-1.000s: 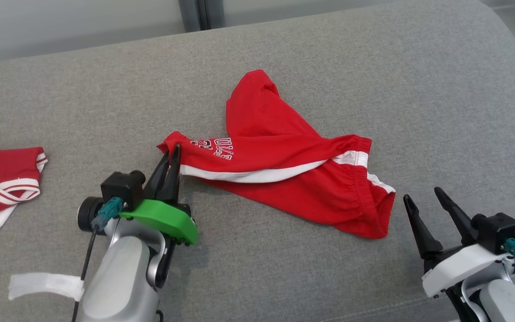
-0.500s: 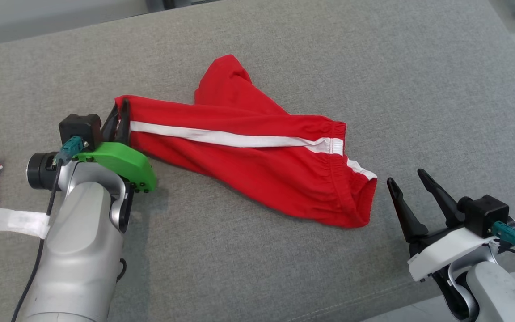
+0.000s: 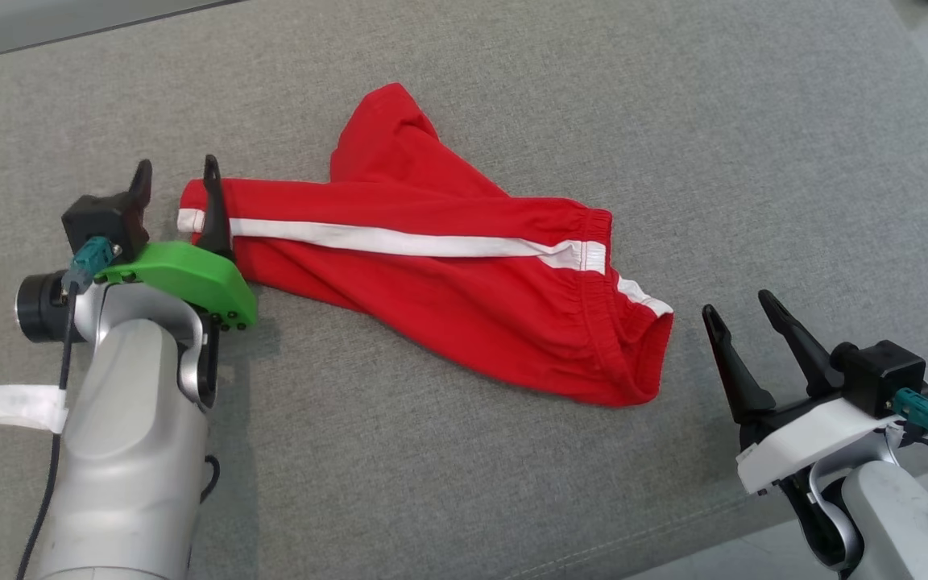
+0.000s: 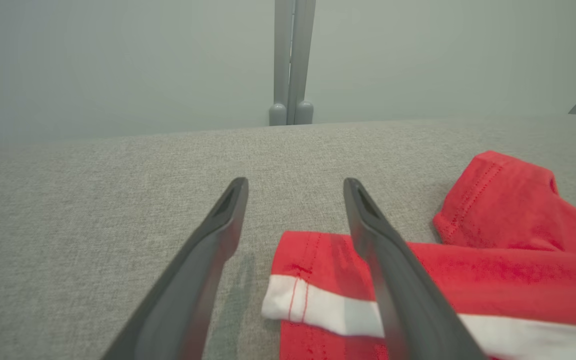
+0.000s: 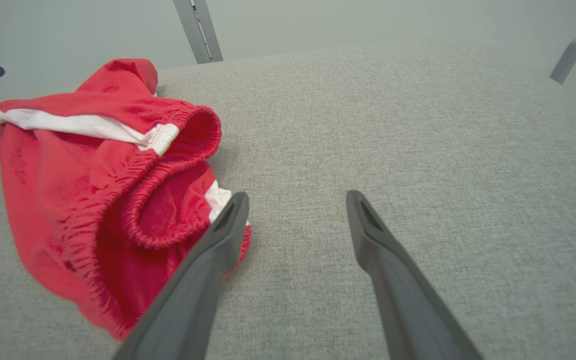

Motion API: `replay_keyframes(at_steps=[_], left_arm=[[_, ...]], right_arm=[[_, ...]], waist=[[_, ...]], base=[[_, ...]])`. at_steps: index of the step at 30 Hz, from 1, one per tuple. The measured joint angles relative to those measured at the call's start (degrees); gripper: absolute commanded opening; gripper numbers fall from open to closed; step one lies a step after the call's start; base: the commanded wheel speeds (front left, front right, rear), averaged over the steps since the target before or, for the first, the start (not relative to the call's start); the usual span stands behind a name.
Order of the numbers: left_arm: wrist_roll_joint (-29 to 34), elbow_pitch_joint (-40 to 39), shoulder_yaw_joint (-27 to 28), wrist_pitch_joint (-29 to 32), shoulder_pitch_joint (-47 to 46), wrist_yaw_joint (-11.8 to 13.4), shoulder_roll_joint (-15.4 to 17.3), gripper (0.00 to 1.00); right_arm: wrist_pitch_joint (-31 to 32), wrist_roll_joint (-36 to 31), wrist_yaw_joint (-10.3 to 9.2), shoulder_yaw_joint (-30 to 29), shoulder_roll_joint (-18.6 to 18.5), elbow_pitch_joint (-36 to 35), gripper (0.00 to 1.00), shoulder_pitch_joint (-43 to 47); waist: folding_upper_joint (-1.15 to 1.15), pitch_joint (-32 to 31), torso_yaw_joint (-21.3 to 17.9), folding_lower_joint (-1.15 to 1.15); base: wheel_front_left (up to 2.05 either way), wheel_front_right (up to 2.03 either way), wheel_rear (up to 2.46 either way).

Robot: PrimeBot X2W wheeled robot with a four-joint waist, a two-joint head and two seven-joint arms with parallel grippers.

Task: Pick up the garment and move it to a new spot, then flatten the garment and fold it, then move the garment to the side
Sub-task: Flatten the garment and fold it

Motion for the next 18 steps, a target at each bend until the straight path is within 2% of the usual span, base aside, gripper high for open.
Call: replay_keyframes(at_steps=[7,11,18], left_arm=[[-0.2,-3.0,1.5,0.0,6.7,-1.9,-1.7,1.00],[-2.1,-0.8,1.1,0.0,9.8,-3.5,-2.6,1.00],[-5.9,1.5,-0.1,0.0,9.7,-4.4,-2.7,1.00]], right_arm=[[0.0,-0.1,0.00,0.6,0.6,0.2,1.00,0.8],[0.0,0.0,0.00,1.5,0.6,0.6,1.00,1.2],[0.0,0.2,0.00,1.9,-0.3,0.6,1.00,1.1]], waist=[[0.00,-3.2,2.6,0.00],[0.00,-4.9,4.0,0.00],[0.00,-5.1,4.6,0.00]], base=[[0.00,0.00,0.00],[0.00,0.00,0.00],[0.00,0.00,0.00]])
